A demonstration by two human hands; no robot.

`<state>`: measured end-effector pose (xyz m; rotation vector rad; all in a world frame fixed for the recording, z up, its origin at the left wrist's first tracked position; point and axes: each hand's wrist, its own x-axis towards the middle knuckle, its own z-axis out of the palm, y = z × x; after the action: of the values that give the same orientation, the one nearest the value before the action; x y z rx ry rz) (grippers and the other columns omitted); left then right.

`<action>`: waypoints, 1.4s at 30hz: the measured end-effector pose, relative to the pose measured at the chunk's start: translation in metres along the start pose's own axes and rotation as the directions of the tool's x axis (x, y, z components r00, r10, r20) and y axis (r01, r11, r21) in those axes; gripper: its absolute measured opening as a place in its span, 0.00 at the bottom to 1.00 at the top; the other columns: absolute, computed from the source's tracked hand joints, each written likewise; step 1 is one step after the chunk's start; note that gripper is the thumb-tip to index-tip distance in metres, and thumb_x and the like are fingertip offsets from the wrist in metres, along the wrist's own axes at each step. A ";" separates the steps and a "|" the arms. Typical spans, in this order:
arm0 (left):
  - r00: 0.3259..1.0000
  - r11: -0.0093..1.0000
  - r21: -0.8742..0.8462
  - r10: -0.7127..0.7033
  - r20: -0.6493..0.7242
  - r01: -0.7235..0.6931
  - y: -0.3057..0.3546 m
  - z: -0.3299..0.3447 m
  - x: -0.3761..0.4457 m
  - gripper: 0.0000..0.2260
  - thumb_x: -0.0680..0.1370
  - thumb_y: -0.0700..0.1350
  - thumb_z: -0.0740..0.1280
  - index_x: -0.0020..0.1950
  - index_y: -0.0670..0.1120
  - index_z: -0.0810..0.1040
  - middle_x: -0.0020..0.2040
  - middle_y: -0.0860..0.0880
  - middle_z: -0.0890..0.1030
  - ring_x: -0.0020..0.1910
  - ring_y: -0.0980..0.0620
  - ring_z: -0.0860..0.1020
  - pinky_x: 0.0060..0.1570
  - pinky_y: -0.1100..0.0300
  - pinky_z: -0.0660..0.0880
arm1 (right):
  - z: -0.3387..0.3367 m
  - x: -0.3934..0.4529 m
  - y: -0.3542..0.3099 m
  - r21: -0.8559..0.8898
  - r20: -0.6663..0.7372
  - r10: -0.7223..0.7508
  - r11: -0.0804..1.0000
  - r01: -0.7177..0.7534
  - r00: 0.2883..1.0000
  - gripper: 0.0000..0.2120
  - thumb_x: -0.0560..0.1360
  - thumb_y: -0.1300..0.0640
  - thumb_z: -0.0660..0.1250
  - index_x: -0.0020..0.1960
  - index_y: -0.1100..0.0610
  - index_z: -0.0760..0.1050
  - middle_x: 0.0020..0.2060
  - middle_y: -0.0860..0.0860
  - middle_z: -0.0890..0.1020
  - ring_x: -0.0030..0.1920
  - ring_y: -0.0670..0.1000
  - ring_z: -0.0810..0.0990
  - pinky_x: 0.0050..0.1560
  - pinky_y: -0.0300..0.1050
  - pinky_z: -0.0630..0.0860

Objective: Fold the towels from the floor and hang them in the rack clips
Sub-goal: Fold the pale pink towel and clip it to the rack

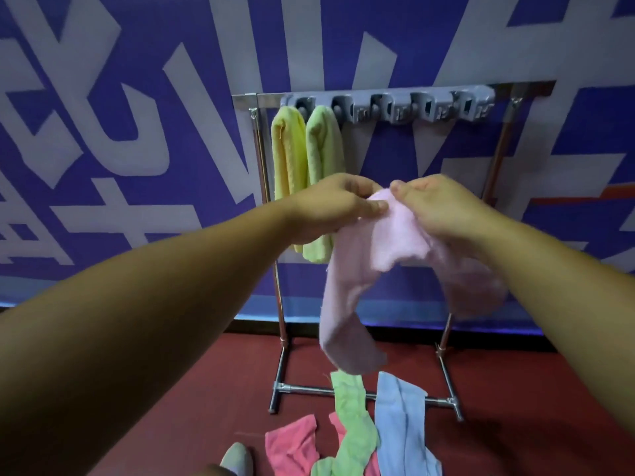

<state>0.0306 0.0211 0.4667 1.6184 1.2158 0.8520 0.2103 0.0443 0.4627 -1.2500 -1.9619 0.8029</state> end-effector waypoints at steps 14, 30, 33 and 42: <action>0.977 0.997 0.047 0.068 -0.204 -0.060 -0.007 -0.034 0.096 0.13 0.82 0.44 0.62 0.53 0.33 0.77 0.43 0.42 0.76 0.42 0.46 0.72 0.44 0.52 0.72 | -0.032 0.089 -0.001 -0.001 -0.269 0.024 1.000 -0.025 0.963 0.23 0.80 0.44 0.58 0.37 0.61 0.72 0.32 0.55 0.74 0.34 0.53 0.71 0.38 0.47 0.65; 0.773 0.737 0.674 0.456 -0.441 -0.050 0.063 -0.136 0.224 0.05 0.78 0.46 0.66 0.50 0.48 0.80 0.43 0.55 0.77 0.41 0.53 0.75 0.36 0.63 0.70 | -0.034 0.239 0.009 -0.531 -0.407 -0.303 0.846 0.046 0.862 0.20 0.78 0.44 0.59 0.34 0.54 0.77 0.53 0.55 0.77 0.60 0.60 0.70 0.60 0.54 0.69; 0.795 0.625 0.781 0.471 -0.383 0.006 0.061 -0.141 0.241 0.05 0.78 0.46 0.66 0.49 0.51 0.81 0.46 0.55 0.77 0.45 0.53 0.76 0.43 0.62 0.69 | -0.033 0.251 0.017 -0.575 -0.366 -0.280 0.818 0.021 0.887 0.17 0.79 0.44 0.60 0.45 0.52 0.83 0.65 0.51 0.72 0.69 0.57 0.64 0.68 0.56 0.64; 0.787 0.382 0.912 0.604 -0.122 -0.152 0.041 -0.143 0.244 0.08 0.76 0.49 0.69 0.51 0.51 0.85 0.43 0.52 0.75 0.42 0.53 0.73 0.43 0.62 0.67 | -0.019 0.255 0.031 -0.801 -0.277 -0.421 0.598 0.035 0.864 0.17 0.78 0.41 0.61 0.46 0.49 0.84 0.67 0.51 0.70 0.70 0.57 0.63 0.62 0.58 0.62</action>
<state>-0.0173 0.2883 0.5553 2.7783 1.8060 0.9931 0.1600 0.2937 0.5028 -1.4053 -2.0500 -0.5531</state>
